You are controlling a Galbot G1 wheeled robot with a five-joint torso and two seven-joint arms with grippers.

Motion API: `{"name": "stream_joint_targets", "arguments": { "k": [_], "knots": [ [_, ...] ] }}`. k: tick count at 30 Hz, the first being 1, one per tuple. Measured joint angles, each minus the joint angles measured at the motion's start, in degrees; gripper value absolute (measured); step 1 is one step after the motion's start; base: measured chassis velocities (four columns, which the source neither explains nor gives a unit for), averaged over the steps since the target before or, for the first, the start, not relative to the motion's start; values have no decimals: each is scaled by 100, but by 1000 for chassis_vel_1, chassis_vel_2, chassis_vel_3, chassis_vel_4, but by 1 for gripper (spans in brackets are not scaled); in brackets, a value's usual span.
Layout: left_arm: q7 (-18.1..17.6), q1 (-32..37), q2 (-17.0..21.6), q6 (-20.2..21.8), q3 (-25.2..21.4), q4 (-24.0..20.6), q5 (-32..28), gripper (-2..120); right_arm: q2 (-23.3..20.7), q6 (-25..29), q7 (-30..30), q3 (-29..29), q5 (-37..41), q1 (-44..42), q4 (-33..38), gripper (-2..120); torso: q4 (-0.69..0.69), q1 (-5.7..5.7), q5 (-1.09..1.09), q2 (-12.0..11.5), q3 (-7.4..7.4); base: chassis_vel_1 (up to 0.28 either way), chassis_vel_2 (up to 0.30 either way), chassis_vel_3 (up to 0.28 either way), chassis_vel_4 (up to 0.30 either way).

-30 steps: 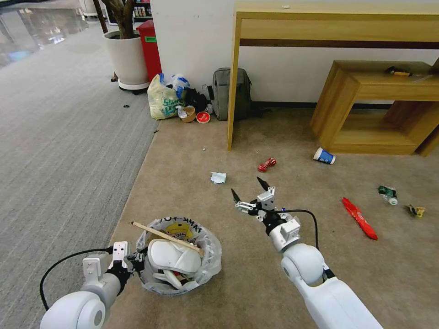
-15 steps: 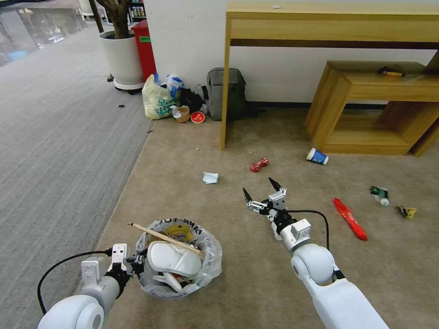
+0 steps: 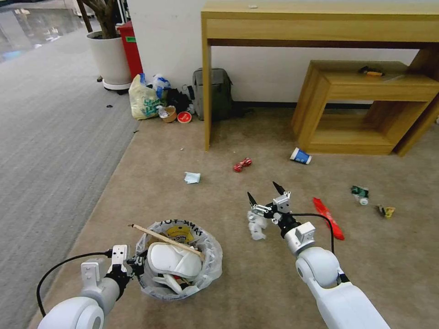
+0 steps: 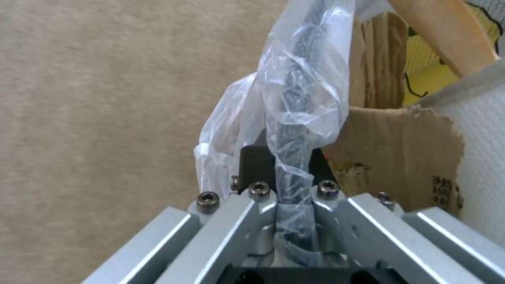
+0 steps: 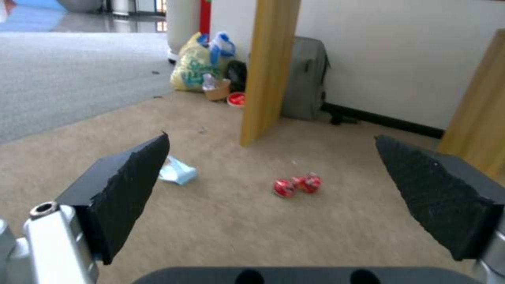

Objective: Pick up the trash bin and place the garbage on the floor into it.

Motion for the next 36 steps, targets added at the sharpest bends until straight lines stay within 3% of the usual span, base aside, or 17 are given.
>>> {"name": "stream_joint_targets", "arguments": {
  "k": [8,14,19,20,28,36],
  "knots": [
    [16,-3,-2,0,-13,-1,3,0,17,-193,-426,17,370,154,-688,100,-1,0,4,0,0,-200,-217,185,198],
    [17,1,-1,0,-21,-2,4,0,-235,-367,-1528,139,541,600,-1715,100,0,0,-2,0,0,-7,-16,16,7],
    [16,-10,-18,0,2,45,44,0,-192,-460,-2167,-91,653,964,-2344,100,1,0,-2,0,0,0,0,0,0],
    [16,-10,-32,0,17,60,65,0,-73,-487,-2483,-263,586,1212,-2763,100,2,0,-1,0,0,0,0,0,0],
    [20,11,-42,0,-14,79,85,0,481,-626,-2495,-726,482,2084,-4136,100,2,0,0,0,0,0,0,0,0],
    [20,-16,-67,0,12,143,107,0,780,-581,-2286,-850,172,2598,-4806,100,2,0,-3,0,0,0,0,0,0]
  ]
}}
